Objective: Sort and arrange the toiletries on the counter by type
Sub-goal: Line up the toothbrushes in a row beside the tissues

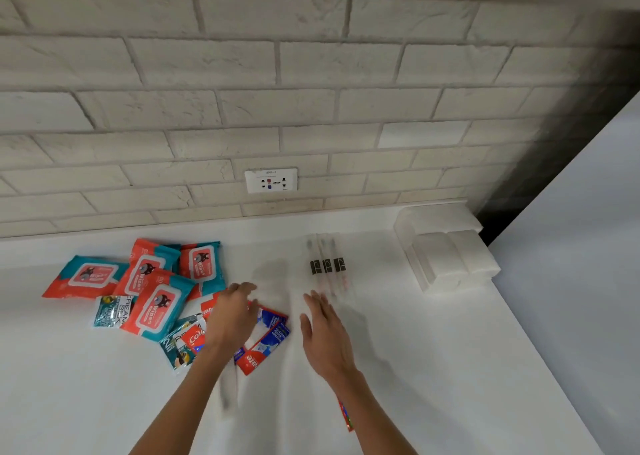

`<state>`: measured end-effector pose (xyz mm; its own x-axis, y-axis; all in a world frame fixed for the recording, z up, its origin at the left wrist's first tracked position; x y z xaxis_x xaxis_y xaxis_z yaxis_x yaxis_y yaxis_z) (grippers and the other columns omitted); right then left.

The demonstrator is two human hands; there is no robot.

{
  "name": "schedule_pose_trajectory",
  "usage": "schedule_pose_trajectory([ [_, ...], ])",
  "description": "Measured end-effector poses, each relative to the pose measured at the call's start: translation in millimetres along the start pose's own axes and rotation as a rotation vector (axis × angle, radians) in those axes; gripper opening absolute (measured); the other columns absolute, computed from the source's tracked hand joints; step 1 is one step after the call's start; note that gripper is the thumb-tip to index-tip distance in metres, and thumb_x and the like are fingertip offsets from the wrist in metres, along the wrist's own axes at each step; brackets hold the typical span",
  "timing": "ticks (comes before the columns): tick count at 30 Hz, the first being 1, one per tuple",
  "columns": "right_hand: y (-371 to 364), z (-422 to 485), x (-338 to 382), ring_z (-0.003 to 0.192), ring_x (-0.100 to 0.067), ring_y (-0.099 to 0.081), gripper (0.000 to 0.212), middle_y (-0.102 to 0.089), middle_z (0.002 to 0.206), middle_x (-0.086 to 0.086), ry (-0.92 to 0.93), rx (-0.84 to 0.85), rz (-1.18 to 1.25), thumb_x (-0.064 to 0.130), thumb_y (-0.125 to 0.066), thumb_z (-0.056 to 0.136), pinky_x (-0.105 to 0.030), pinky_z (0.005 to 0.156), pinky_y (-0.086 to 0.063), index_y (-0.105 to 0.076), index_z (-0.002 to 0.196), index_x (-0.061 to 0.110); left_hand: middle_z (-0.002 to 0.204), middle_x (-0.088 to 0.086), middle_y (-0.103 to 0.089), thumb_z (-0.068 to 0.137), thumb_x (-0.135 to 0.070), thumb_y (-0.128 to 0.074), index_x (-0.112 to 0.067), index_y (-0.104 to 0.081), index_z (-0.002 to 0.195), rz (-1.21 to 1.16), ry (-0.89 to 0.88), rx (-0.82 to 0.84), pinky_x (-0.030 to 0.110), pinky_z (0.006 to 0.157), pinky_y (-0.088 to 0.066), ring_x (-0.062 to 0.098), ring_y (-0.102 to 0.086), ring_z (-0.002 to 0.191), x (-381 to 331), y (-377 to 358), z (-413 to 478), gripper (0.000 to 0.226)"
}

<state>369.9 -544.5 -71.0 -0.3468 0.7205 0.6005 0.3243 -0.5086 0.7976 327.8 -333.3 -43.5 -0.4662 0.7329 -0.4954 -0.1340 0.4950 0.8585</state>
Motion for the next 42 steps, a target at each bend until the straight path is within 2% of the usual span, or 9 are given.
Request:
schedule_pose_trajectory([
  [5, -27, -41, 22, 0.163, -0.013, -0.020, 0.078, -0.029, 0.175, 0.004, -0.026, 0.131, 0.005, 0.066, -0.009, 0.100, -0.033, 0.123, -0.042, -0.033, 0.165, 0.030, 0.131, 0.009, -0.064, 0.102, -0.034, -0.059, -0.018, -0.058, 0.131, -0.017, 0.322, 0.017, 0.036, 0.080, -0.060, 0.026, -0.066, 0.110, 59, 16, -49, 0.034],
  [8, -39, -57, 29, 0.161, -0.013, -0.026, 0.055, -0.032, 0.173, 0.002, -0.024, 0.176, -0.006, 0.052, -0.031, 0.112, -0.033, 0.121, -0.045, -0.037, 0.162, 0.030, 0.100, 0.000, -0.065, 0.099, -0.049, -0.059, -0.018, -0.058, 0.113, 0.054, 0.396, 0.096, 0.032, 0.066, -0.059, 0.016, -0.065, 0.083, 76, 7, -81, 0.034],
  [11, -41, -68, 37, 0.159, -0.013, -0.032, 0.052, -0.034, 0.173, 0.002, -0.010, 0.207, -0.039, 0.050, -0.036, 0.112, -0.032, 0.118, -0.048, -0.037, 0.160, 0.031, 0.103, -0.001, -0.066, 0.093, -0.065, -0.056, -0.021, -0.054, 0.114, 0.068, 0.415, 0.151, 0.027, 0.053, -0.051, 0.014, -0.065, 0.081, 85, -10, -104, 0.048],
  [18, -35, -81, 47, 0.155, -0.012, -0.039, 0.046, -0.042, 0.168, 0.004, 0.038, 0.148, -0.018, 0.045, -0.045, 0.112, -0.029, 0.116, -0.048, -0.046, 0.156, 0.030, 0.102, 0.001, -0.064, 0.096, -0.038, -0.069, -0.019, -0.055, 0.112, -0.214, 0.519, 0.070, 0.025, 0.050, -0.042, 0.012, -0.058, 0.070, 73, -15, -121, 0.028],
  [25, -14, -79, 48, 0.105, -0.003, -0.072, 0.016, -0.075, 0.116, 0.013, -0.092, 0.056, 0.267, 0.039, -0.055, 0.110, -0.013, 0.085, -0.057, -0.064, 0.120, 0.030, 0.102, -0.004, -0.069, 0.093, -0.030, -0.075, -0.023, -0.077, 0.106, -0.445, 0.369, -0.091, 0.027, 0.063, -0.053, 0.013, -0.064, 0.085, 69, 6, -124, 0.015],
  [28, 2, -72, 53, 0.083, -0.010, -0.078, 0.034, -0.080, 0.091, 0.005, -0.249, 0.021, 0.654, 0.051, -0.045, 0.109, -0.021, 0.075, -0.062, -0.068, 0.107, 0.026, 0.102, -0.007, -0.070, 0.090, -0.029, -0.077, -0.025, -0.076, 0.103, -0.367, 0.184, -0.148, 0.020, 0.064, -0.051, 0.008, -0.066, 0.085, 51, 21, -122, 0.013],
  [34, 20, -65, 50, 0.081, -0.032, -0.077, 0.058, -0.080, 0.097, -0.024, -0.549, 0.083, 1.282, 0.059, -0.039, 0.111, -0.038, 0.075, -0.064, -0.070, 0.122, 0.011, 0.112, -0.003, -0.068, 0.078, -0.010, -0.087, -0.022, -0.079, 0.107, -0.123, -0.232, -0.218, 0.014, 0.081, -0.048, 0.013, -0.064, 0.098, 20, 29, -114, 0.032],
  [37, 28, -66, 45, 0.081, -0.032, -0.076, 0.040, -0.079, 0.101, -0.024, -0.537, 0.074, 1.265, 0.037, -0.059, 0.109, -0.036, 0.072, -0.063, -0.072, 0.113, 0.000, 0.109, -0.003, -0.070, 0.074, -0.010, -0.088, -0.023, -0.080, 0.104, -0.043, -0.406, -0.255, 0.016, 0.082, -0.051, 0.013, -0.063, 0.100, 6, 31, -108, 0.033],
  [42, 31, -73, 37, 0.101, -0.024, -0.077, 0.014, -0.080, 0.109, -0.008, -0.376, 0.124, 1.103, 0.021, -0.079, 0.097, -0.040, 0.084, -0.064, -0.079, 0.104, 0.008, 0.116, -0.005, -0.070, 0.079, -0.009, -0.086, -0.026, -0.079, 0.102, -0.036, -0.404, -0.303, 0.037, 0.087, -0.059, 0.018, -0.060, 0.114, 1, 31, -94, 0.029],
])
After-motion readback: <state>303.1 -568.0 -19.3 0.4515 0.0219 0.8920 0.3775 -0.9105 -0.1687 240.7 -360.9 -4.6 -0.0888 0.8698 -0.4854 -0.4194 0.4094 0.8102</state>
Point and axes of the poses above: each hand's wrist, its own z-axis towards the middle knuckle, its own y-axis out of the back of the hand, x = y × z, the point moved 5 cm from there along z, towards the middle knuckle
